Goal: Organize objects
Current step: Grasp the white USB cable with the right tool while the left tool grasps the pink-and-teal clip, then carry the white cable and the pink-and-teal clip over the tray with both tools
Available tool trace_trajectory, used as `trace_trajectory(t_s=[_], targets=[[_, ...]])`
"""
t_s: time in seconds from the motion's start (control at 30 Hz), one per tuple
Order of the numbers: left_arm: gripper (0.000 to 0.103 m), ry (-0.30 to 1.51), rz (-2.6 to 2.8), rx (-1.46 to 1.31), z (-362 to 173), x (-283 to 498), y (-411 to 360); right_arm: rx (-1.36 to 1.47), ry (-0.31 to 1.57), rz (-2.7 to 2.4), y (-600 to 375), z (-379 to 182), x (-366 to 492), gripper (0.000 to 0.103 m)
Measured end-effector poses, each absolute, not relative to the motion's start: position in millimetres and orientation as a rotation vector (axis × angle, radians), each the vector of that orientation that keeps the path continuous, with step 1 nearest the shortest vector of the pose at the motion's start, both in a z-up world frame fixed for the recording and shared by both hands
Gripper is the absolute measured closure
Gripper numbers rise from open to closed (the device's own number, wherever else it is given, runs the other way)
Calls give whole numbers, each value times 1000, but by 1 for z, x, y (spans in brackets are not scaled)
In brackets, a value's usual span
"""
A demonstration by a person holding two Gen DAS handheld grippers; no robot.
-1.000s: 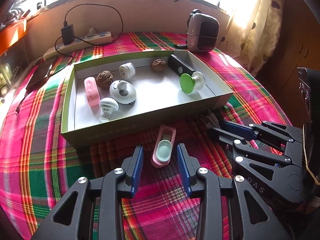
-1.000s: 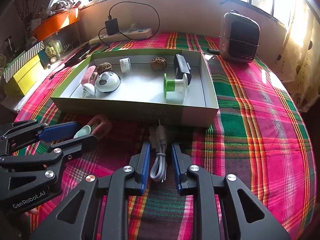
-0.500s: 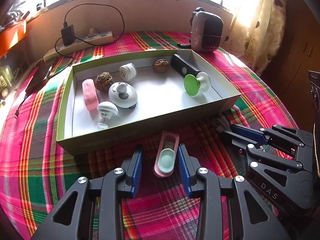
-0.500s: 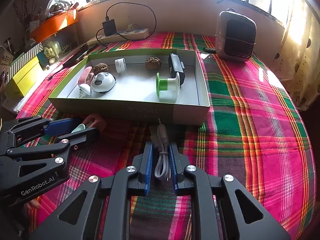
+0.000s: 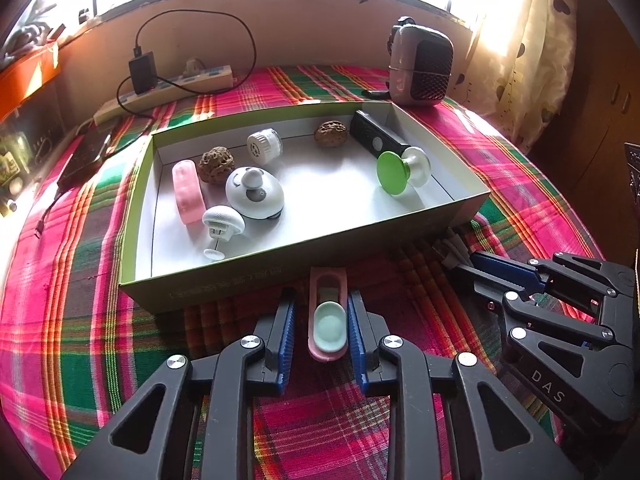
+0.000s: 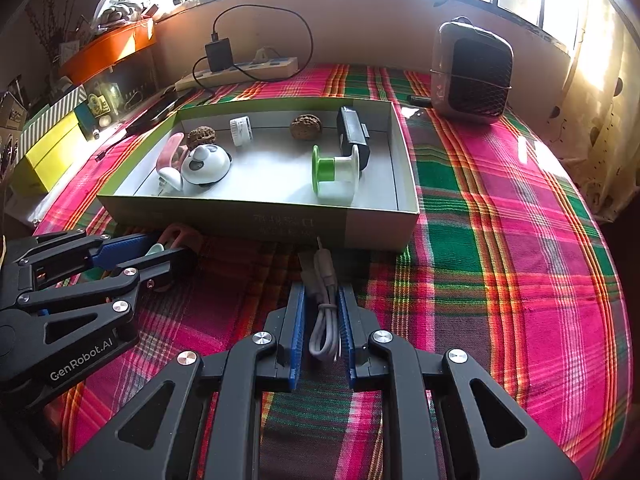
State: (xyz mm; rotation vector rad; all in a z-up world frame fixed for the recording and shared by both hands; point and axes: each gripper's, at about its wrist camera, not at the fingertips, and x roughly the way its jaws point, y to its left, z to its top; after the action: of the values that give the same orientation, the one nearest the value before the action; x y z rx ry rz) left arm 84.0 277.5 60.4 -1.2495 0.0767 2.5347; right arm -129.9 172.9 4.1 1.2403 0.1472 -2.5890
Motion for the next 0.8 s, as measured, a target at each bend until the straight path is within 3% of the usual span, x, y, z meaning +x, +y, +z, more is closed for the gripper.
trace_trajectory(t_s=[0.17, 0.8], targets=[[87, 77, 2536, -1250, 60, 84, 277, 1240, 148, -2589, 173, 4, -130, 86], [87, 76, 2539, -1251, 60, 87, 275, 1241, 193, -2602, 168, 4, -128, 86]])
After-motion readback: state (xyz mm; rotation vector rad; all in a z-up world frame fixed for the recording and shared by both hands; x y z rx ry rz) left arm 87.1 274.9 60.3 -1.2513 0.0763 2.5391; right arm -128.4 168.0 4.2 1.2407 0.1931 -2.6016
